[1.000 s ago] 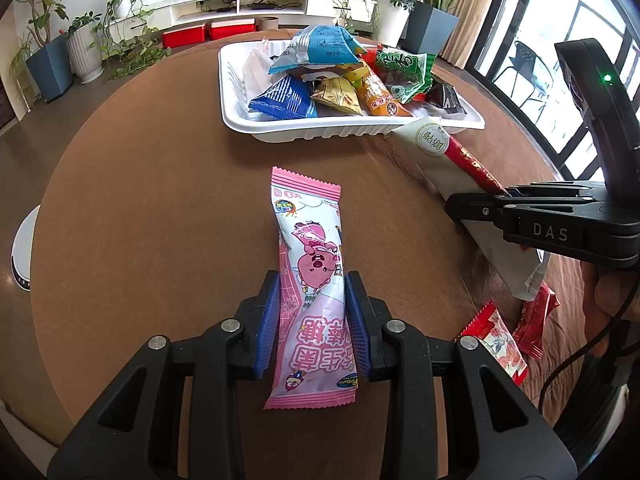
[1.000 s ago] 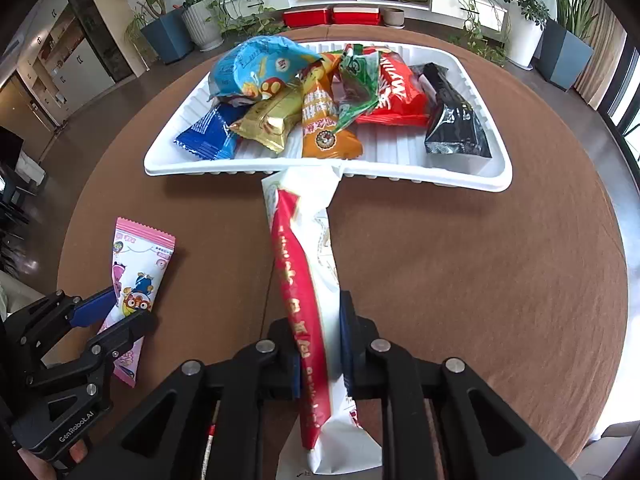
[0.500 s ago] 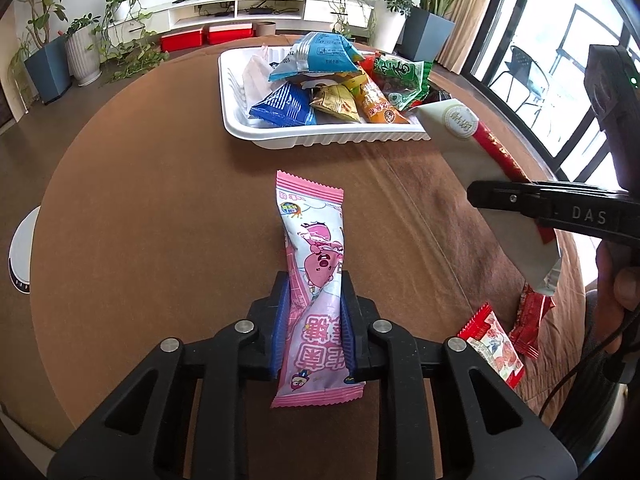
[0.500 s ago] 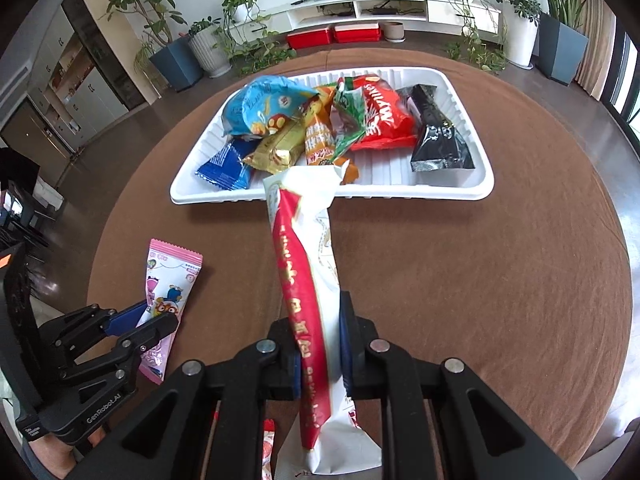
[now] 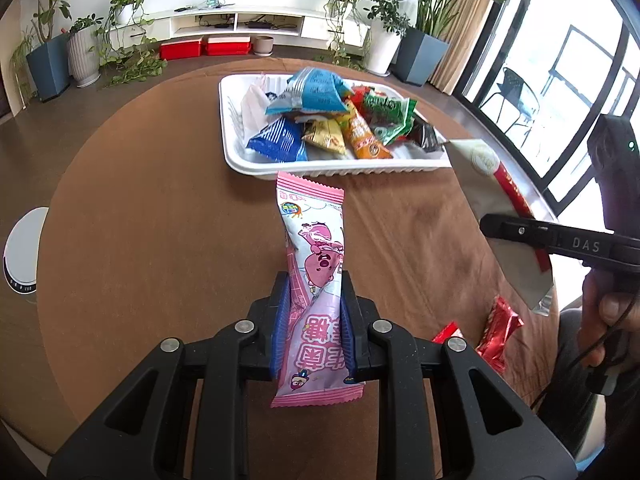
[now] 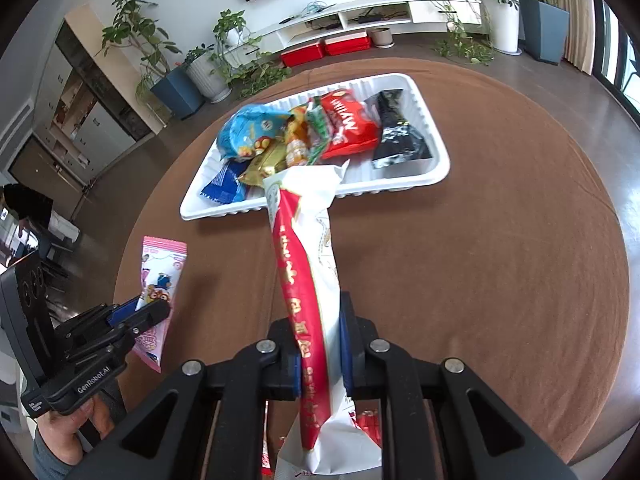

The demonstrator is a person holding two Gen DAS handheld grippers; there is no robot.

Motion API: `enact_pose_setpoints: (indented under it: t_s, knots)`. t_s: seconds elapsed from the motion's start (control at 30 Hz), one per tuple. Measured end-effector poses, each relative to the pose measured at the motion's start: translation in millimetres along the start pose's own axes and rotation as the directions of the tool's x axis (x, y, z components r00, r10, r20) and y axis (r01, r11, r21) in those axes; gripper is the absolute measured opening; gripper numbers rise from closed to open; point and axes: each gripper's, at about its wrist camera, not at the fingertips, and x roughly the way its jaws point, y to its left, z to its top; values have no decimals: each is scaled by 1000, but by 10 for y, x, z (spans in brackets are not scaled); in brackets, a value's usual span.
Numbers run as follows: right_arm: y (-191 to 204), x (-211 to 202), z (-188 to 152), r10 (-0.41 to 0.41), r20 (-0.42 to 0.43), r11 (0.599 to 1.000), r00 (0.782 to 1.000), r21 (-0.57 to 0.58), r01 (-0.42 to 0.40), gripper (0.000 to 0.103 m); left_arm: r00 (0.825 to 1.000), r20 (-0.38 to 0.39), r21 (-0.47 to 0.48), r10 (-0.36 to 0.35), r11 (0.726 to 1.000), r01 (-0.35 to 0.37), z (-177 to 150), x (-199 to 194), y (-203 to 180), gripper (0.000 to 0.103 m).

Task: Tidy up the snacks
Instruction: 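Carry the pink packet and white-and-red bar into the tray and open both tools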

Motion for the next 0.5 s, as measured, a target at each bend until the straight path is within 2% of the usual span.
enact_pose_setpoints:
  t_s: [0.3, 0.5]
  knots:
    - [-361, -245, 179, -4, 58, 997, 998, 79, -1, 15, 998, 64, -14, 1, 1000, 0, 318, -204, 70, 20]
    - [-463, -427, 549, -9, 111, 996, 994, 87, -1, 15, 993, 115, -17, 16, 1000, -14, 733, -318, 166, 20]
